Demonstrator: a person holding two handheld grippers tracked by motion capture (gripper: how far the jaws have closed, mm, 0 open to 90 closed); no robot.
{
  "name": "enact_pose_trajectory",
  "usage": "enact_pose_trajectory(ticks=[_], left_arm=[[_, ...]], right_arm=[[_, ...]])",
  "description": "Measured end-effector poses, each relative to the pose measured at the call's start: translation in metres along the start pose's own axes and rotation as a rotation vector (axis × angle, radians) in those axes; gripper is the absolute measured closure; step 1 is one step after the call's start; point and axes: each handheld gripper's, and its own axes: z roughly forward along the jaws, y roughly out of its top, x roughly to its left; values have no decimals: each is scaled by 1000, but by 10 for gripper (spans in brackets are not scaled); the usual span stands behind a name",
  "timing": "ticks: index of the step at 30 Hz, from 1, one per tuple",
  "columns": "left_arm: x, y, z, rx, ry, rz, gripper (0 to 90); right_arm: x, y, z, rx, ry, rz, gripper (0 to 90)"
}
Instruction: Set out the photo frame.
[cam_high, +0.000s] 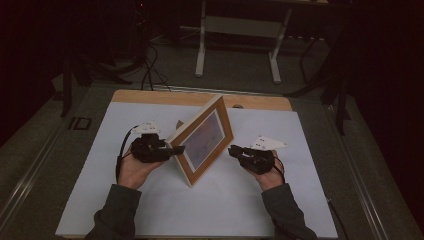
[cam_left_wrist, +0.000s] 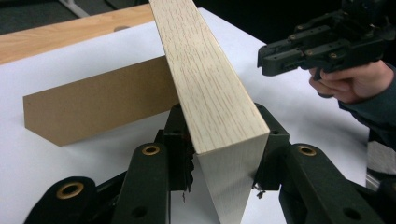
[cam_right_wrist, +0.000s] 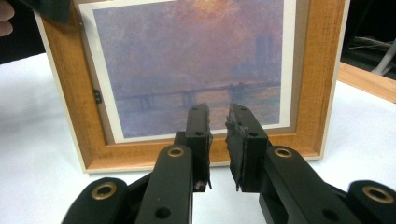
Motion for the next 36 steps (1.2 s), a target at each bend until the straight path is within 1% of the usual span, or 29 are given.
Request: enact_pose_trajectory(ticks=[2,6,9,12,16,18,21,30,36], left_arm=[[3,1,-2,12,-15,10,657],[5,2,-3,31,-30,21,656],[8,2,-3,29,-49,17,661],[11,3,-1,28,-86,7,673],[13,5,2,33,-137,9,685],[14,6,3,35,-150,12,688],[15,7,4,38,-159,10,689],[21,8,7,44,-209,9,692],[21,10,9,48,-232,22,692]], right_arm=[[0,0,0,0,-1,0,780],[-1,2,2,4,-3,-3,774],[0,4,3,0,-2,-4,775],[0,6,3,0,-5,-11,774],[0,8,3,4,-19,-18,770],[-1,8,2,4,-23,-17,770],[-4,8,0,1,-32,-14,769],[-11,9,-4,-1,-54,-2,764],[-15,9,-4,2,-67,5,756]])
